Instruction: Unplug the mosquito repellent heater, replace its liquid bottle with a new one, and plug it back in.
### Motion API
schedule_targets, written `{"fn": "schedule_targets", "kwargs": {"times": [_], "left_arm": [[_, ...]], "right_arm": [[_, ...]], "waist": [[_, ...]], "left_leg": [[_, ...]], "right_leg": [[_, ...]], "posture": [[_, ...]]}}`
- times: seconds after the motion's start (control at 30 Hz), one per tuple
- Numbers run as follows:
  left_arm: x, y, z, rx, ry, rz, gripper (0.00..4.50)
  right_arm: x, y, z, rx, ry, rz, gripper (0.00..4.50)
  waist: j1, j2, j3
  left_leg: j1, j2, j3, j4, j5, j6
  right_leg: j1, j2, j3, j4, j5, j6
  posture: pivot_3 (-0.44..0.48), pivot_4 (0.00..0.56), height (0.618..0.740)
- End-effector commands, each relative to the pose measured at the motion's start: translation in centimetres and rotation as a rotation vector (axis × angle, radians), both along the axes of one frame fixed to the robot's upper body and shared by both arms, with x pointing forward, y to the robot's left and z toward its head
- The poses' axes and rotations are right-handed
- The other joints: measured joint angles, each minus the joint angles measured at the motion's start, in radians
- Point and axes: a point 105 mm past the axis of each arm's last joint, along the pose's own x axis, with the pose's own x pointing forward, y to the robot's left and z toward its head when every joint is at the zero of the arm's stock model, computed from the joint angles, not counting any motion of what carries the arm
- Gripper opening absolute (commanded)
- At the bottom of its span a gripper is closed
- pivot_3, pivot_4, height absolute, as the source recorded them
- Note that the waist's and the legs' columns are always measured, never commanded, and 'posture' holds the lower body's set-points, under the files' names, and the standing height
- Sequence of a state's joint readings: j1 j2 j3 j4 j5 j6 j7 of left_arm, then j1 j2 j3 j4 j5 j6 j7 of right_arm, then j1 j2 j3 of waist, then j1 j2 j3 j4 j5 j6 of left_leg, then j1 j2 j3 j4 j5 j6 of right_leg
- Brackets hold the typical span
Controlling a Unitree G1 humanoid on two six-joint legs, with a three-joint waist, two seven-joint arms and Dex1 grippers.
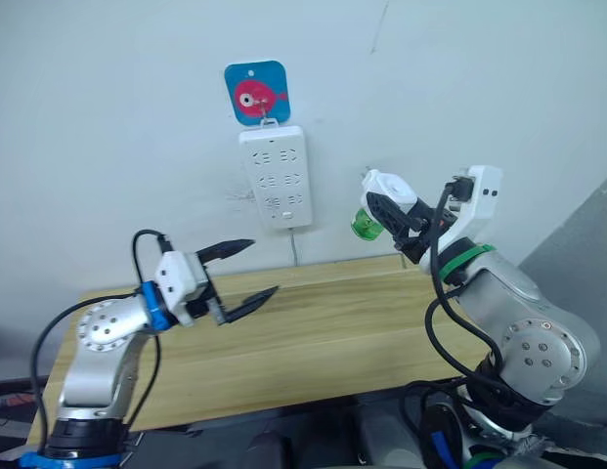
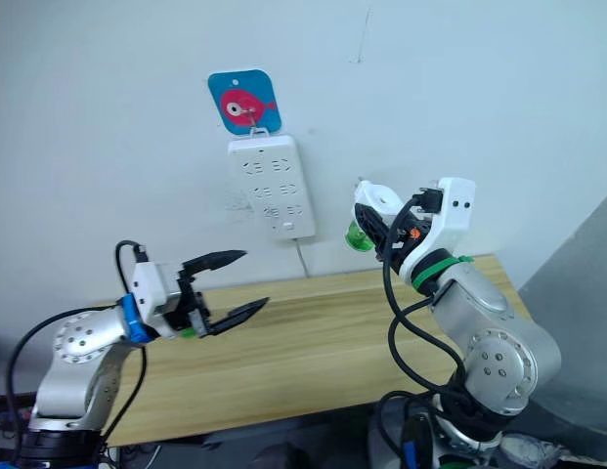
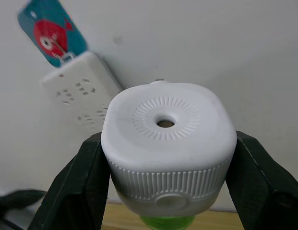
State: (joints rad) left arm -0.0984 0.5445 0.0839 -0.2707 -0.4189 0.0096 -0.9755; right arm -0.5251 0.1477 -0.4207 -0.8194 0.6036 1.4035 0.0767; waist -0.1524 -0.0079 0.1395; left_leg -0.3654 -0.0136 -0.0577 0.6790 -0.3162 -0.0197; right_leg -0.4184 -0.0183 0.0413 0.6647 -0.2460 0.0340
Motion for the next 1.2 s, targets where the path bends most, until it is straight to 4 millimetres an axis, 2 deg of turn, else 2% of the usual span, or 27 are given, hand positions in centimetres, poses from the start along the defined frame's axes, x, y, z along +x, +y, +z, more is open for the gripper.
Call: {"fn": "schedule_targets", "kwargs": {"times": [0.03, 0.13, 0.23, 0.4, 0.6, 0.83, 1.2], "left_arm": [[0.5, -2.6, 1.4, -0.064, -0.026, -0.024, 4.50], [1.4, -4.5, 2.7, -0.124, -0.071, -0.047, 4.50], [2.5, -5.5, 3.5, -0.154, -0.085, -0.063, 4.50], [3.1, -7.3, 3.4, -0.159, -0.104, -0.120, 4.50], [3.9, -9.4, 4.6, -0.247, -0.146, -0.103, 4.50], [4.2, -9.3, 5.8, -0.324, -0.153, -0.055, 4.50], [3.9, -9.9, 6.3, -0.354, -0.130, -0.077, 4.50]], "right_arm": [[-0.8, 0.5, 1.6, 0.169, -0.045, 0.021, 2.93], [-1.0, 0.9, 1.8, 0.230, -0.036, 0.041, 2.93], [-1.1, 1.2, 2.2, 0.289, -0.034, 0.054, 2.93], [-1.3, 1.9, 3.0, 0.365, -0.028, 0.089, 2.93], [-1.5, 2.0, 3.7, 0.449, 0.007, 0.111, 2.93], [-1.7, 1.7, 3.7, 0.476, 0.044, 0.104, 2.93], [-2.0, 1.7, 3.6, 0.466, 0.066, 0.114, 2.93]], "waist": [[0.003, 0.000, 0.000], [0.000, 0.000, 0.000], [-0.013, 0.001, 0.000], [-0.045, 0.001, 0.000], [-0.047, 0.001, 0.000], [-0.049, 0.001, -0.001], [-0.050, 0.001, -0.001]], "left_leg": [[0.001, 0.000, 0.000, 0.001, 0.000, 0.000], [0.001, -0.001, 0.002, 0.001, 0.000, 0.000], [0.001, 0.000, 0.002, 0.001, 0.000, 0.001], [0.000, 0.002, 0.002, 0.000, 0.000, 0.001], [0.000, 0.002, 0.003, 0.000, 0.000, 0.001], [-0.001, 0.002, 0.004, 0.000, 0.000, 0.001], [-0.001, 0.005, 0.005, 0.000, 0.000, 0.001]], "right_leg": [[0.001, 0.000, 0.000, 0.000, 0.000, 0.000], [0.001, 0.001, 0.001, 0.000, 0.000, 0.000], [0.000, 0.003, 0.002, 0.001, 0.000, 0.000], [-0.001, 0.005, 0.003, 0.002, 0.000, 0.000], [-0.001, 0.005, 0.004, 0.001, 0.000, 0.000], [-0.001, 0.010, 0.005, 0.000, 0.000, 0.001], [-0.001, 0.016, 0.006, 0.000, 0.000, 0.001]], "posture": [[-0.195, 0.134, 0.730], [-0.205, 0.128, 0.730], [-0.211, 0.122, 0.730], [-0.224, 0.118, 0.730], [-0.241, 0.116, 0.730], [-0.257, 0.113, 0.730], [-0.255, 0.115, 0.730]]}}
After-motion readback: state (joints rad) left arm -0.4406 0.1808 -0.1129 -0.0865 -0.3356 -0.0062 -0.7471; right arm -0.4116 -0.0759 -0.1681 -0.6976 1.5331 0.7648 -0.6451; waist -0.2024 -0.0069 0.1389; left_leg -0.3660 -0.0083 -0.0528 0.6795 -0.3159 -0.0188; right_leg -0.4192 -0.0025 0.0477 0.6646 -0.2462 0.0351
